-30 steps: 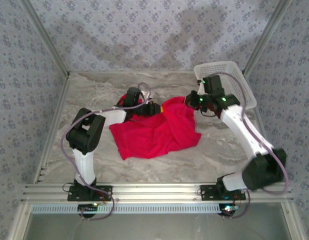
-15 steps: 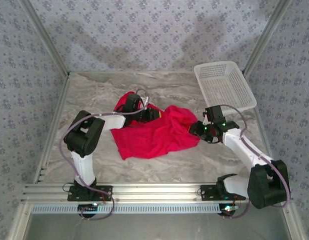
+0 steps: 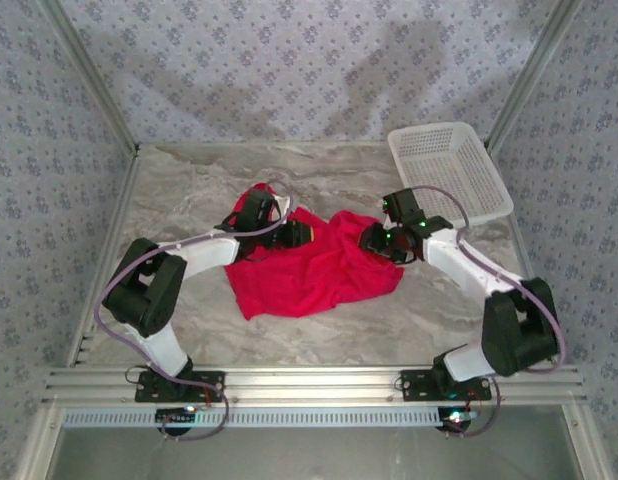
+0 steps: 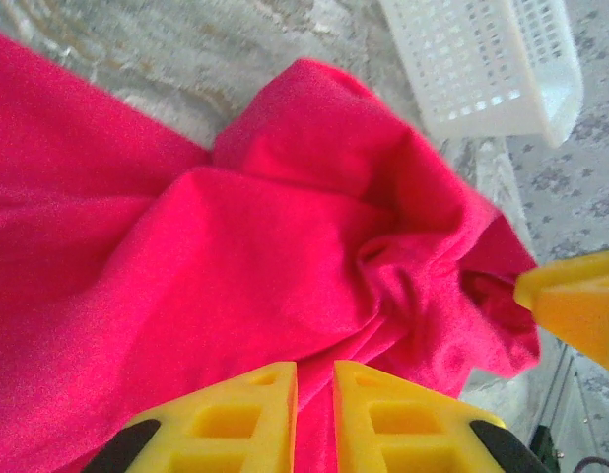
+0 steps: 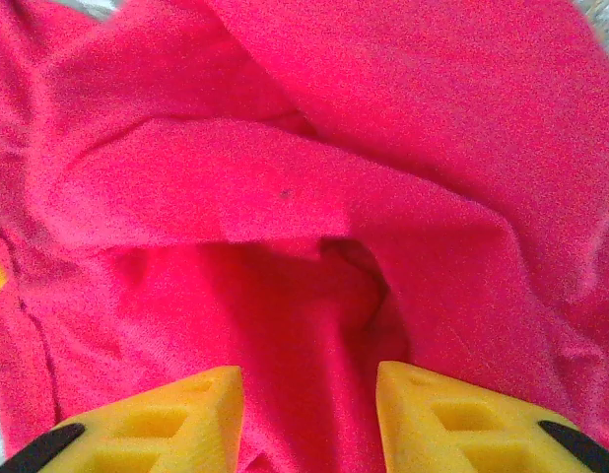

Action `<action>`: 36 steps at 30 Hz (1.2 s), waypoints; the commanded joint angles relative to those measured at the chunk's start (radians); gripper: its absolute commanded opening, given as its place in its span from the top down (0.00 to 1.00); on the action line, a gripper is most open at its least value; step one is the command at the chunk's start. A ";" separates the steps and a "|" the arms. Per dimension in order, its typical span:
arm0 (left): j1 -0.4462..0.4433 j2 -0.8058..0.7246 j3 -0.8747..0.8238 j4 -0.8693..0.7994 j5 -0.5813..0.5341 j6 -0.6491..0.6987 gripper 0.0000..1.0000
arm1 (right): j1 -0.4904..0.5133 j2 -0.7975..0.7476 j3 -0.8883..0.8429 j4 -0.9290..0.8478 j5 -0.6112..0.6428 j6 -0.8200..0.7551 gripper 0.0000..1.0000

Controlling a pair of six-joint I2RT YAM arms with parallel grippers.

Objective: Fold the inside-out t-shirt

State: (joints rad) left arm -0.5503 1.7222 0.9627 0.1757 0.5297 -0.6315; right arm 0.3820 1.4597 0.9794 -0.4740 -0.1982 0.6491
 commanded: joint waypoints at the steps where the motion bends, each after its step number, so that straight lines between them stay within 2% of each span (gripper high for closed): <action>1: -0.005 -0.038 -0.015 -0.007 -0.005 0.020 0.85 | 0.016 0.055 0.065 0.044 0.003 0.036 0.62; 9: -0.003 -0.055 -0.010 -0.035 -0.003 0.035 0.86 | 0.025 0.233 0.130 0.127 0.030 0.104 0.60; 10: -0.002 -0.058 -0.008 -0.041 -0.002 0.038 0.86 | 0.027 0.252 0.139 0.132 0.035 0.111 0.64; 11: -0.001 -0.060 -0.008 -0.043 -0.002 0.038 0.86 | 0.026 0.263 0.147 0.136 0.040 0.116 0.74; 13: 0.004 -0.071 -0.017 -0.041 -0.002 0.040 0.86 | 0.024 0.266 0.173 0.122 0.042 0.119 1.00; 16: 0.024 -0.073 -0.031 -0.052 -0.020 0.036 0.89 | 0.026 0.213 0.268 0.027 0.028 0.086 1.00; 23: 0.119 0.043 -0.063 -0.004 -0.032 -0.017 0.92 | 0.022 0.068 0.597 -0.400 -0.033 -0.061 1.00; 29: 0.198 0.132 -0.049 -0.051 -0.071 -0.025 0.94 | 0.013 0.055 0.848 -0.646 -0.041 -0.161 1.00; 32: 0.266 0.165 -0.047 -0.118 -0.114 -0.019 0.97 | 0.008 0.062 0.925 -0.730 -0.040 -0.209 1.00; 36: 0.374 0.156 -0.085 -0.155 -0.150 -0.030 1.00 | -0.009 0.074 0.931 -0.841 0.022 -0.286 1.00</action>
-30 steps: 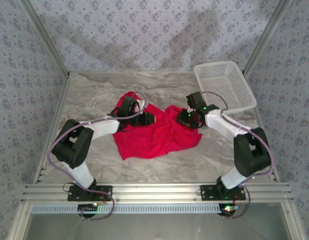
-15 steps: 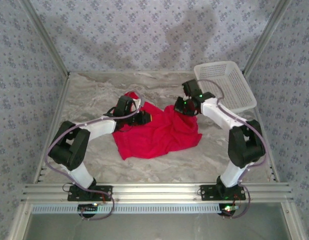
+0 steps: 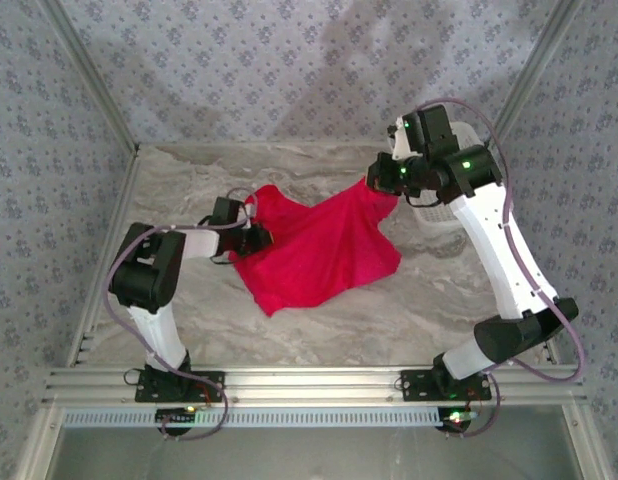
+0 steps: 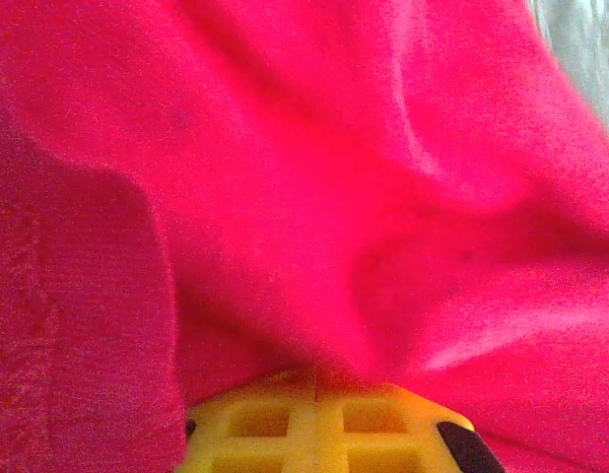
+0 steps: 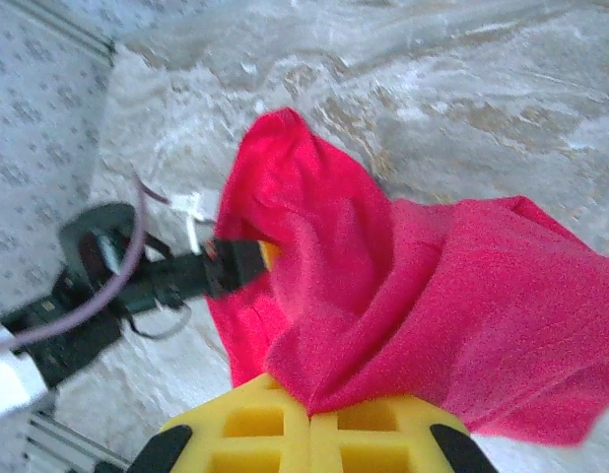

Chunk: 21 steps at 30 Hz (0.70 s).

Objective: Fold the inside-out t-shirt

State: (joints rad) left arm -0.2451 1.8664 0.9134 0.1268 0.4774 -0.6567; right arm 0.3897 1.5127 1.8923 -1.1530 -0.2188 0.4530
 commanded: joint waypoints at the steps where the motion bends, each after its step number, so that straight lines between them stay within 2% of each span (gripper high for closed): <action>1: 0.096 0.007 -0.044 -0.117 -0.104 -0.007 1.00 | -0.024 0.021 -0.009 -0.178 0.069 -0.105 1.00; 6: 0.166 -0.024 -0.075 -0.121 -0.104 -0.031 1.00 | -0.049 0.038 -0.157 -0.238 0.292 -0.121 1.00; 9: 0.171 -0.041 -0.074 -0.126 -0.100 -0.038 1.00 | -0.071 0.016 -0.217 -0.188 0.328 -0.109 1.00; 12: 0.169 -0.064 -0.069 -0.130 -0.086 -0.041 1.00 | -0.080 -0.012 -0.220 -0.133 0.296 -0.099 1.00; 17: 0.142 -0.188 -0.047 -0.200 -0.106 -0.012 1.00 | -0.116 -0.072 -0.323 0.104 0.090 -0.068 1.00; 19: 0.122 -0.267 -0.031 -0.270 -0.167 0.024 0.89 | -0.140 -0.093 -0.385 0.188 0.039 -0.035 1.00; 21: 0.110 -0.362 -0.028 -0.342 -0.239 0.062 0.79 | -0.176 -0.123 -0.447 0.247 0.038 0.007 1.00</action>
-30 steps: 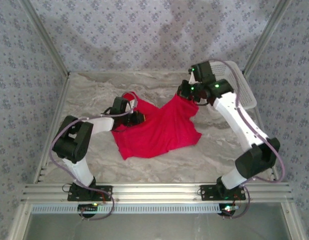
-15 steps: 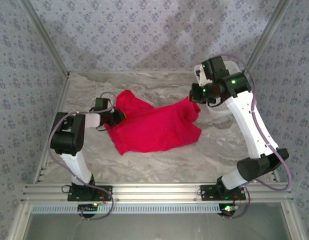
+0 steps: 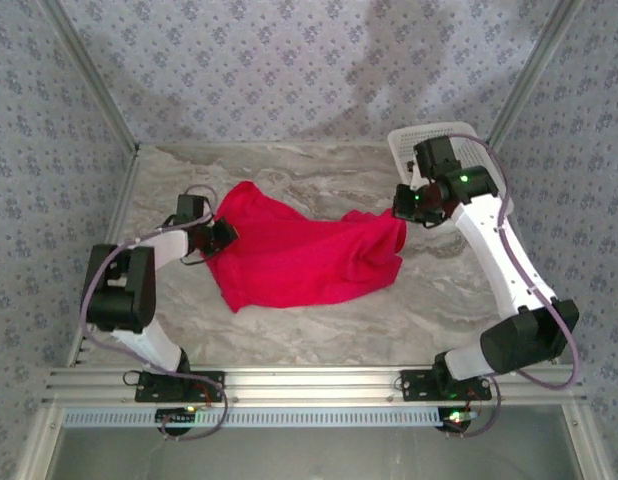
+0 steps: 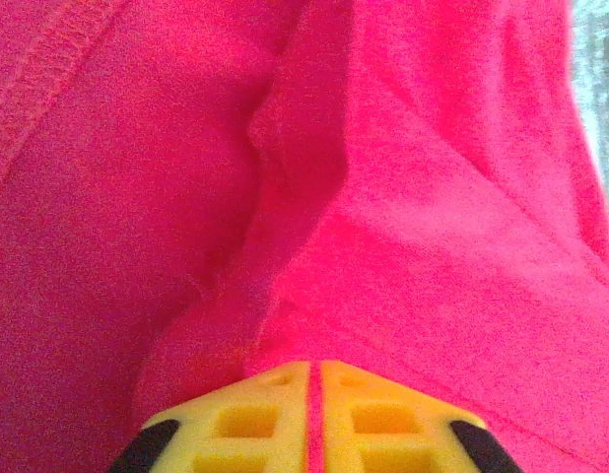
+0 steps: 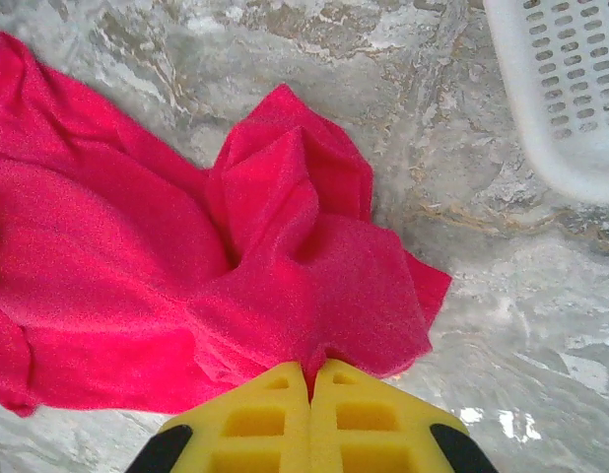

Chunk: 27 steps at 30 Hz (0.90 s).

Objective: Fold the inside-out t-shirt

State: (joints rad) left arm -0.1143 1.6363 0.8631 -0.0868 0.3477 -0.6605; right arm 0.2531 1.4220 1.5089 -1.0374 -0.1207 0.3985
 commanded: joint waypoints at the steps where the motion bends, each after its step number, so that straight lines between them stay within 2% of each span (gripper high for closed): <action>1: -0.021 -0.170 0.016 -0.154 -0.138 0.072 0.72 | -0.065 -0.047 -0.086 0.148 -0.056 0.074 1.00; 2: -0.021 -0.212 0.009 -0.180 -0.166 0.081 0.67 | -0.087 -0.060 -0.104 0.161 -0.058 0.085 1.00; 5: -0.021 -0.287 -0.025 -0.216 -0.198 0.096 0.59 | -0.150 -0.093 -0.137 0.192 -0.094 0.103 1.00; 10: -0.055 -0.238 -0.032 -0.179 -0.104 0.083 0.58 | -0.167 -0.098 -0.150 0.227 -0.116 0.123 1.00; 17: -0.292 -0.099 0.152 -0.340 -0.361 0.158 0.59 | -0.161 -0.089 -0.169 0.224 -0.131 0.116 1.00; 23: -0.368 0.068 0.317 -0.494 -0.486 0.206 0.61 | -0.161 -0.092 -0.183 0.211 -0.140 0.109 1.00; 27: -0.398 0.155 0.376 -0.587 -0.571 0.244 0.59 | -0.172 -0.090 -0.180 0.194 -0.145 0.093 1.00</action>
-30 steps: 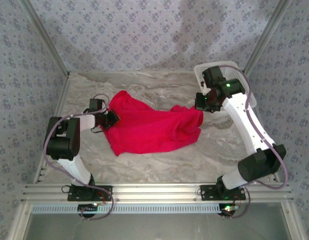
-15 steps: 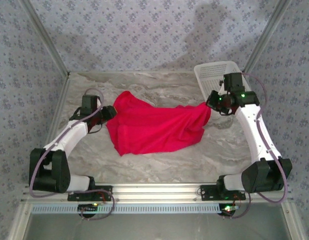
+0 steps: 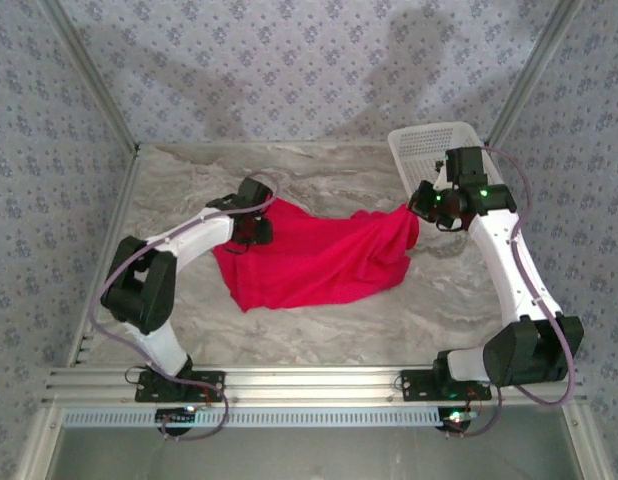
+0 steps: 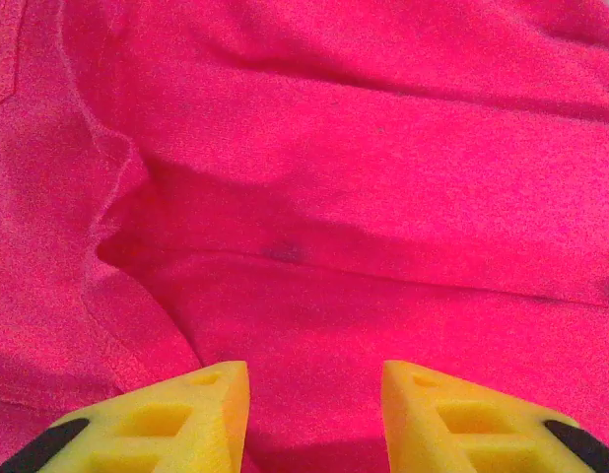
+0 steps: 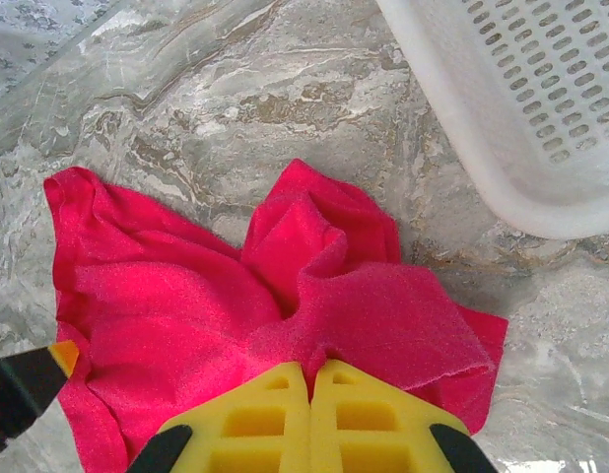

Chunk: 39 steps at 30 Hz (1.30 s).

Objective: Fold the inside-out t-shirt

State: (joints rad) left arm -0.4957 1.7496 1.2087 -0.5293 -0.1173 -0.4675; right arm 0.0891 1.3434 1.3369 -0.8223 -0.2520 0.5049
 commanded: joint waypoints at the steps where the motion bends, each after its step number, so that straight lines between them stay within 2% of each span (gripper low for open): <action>1: -0.018 0.051 0.031 -0.176 -0.111 0.054 0.59 | -0.014 -0.012 -0.010 -0.023 -0.013 -0.015 1.00; 4: -0.018 0.069 0.012 -0.181 -0.115 0.059 0.59 | -0.033 -0.009 -0.013 -0.022 -0.025 -0.016 1.00; 6: -0.018 0.076 0.002 -0.188 -0.130 0.061 0.63 | -0.042 -0.007 -0.015 -0.019 -0.033 -0.016 1.00; 11: 0.004 0.033 -0.016 -0.196 -0.154 0.059 0.89 | -0.063 -0.007 -0.006 -0.025 -0.043 -0.020 1.00; 15: 0.029 -0.042 0.005 -0.208 -0.156 0.065 1.00 | -0.074 -0.007 0.005 -0.035 -0.030 -0.027 1.00; 19: 0.068 -0.101 0.016 -0.195 -0.122 0.069 1.00 | -0.088 -0.012 0.020 -0.051 -0.029 -0.030 1.00; 22: 0.109 -0.153 -0.003 -0.157 -0.030 0.046 1.00 | -0.097 -0.019 0.030 -0.052 -0.027 -0.031 1.00; 29: 0.261 -0.383 -0.155 0.181 0.320 -0.103 1.00 | -0.109 -0.010 0.092 -0.035 -0.037 0.006 1.00; 33: 0.372 -0.489 -0.246 0.497 0.545 -0.303 1.00 | -0.122 -0.001 0.172 -0.028 -0.045 0.014 1.00; 36: 0.473 -0.527 -0.221 0.649 0.636 -0.459 1.00 | -0.163 0.017 0.285 -0.030 -0.074 0.026 1.00; 39: 0.559 -0.526 -0.116 0.711 0.698 -0.559 1.00 | -0.233 0.033 0.402 -0.003 -0.170 0.075 1.00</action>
State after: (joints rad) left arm 0.0017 1.2488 0.9909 -0.0303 0.4423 -0.8574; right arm -0.0898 1.3708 1.6299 -0.8570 -0.3363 0.5293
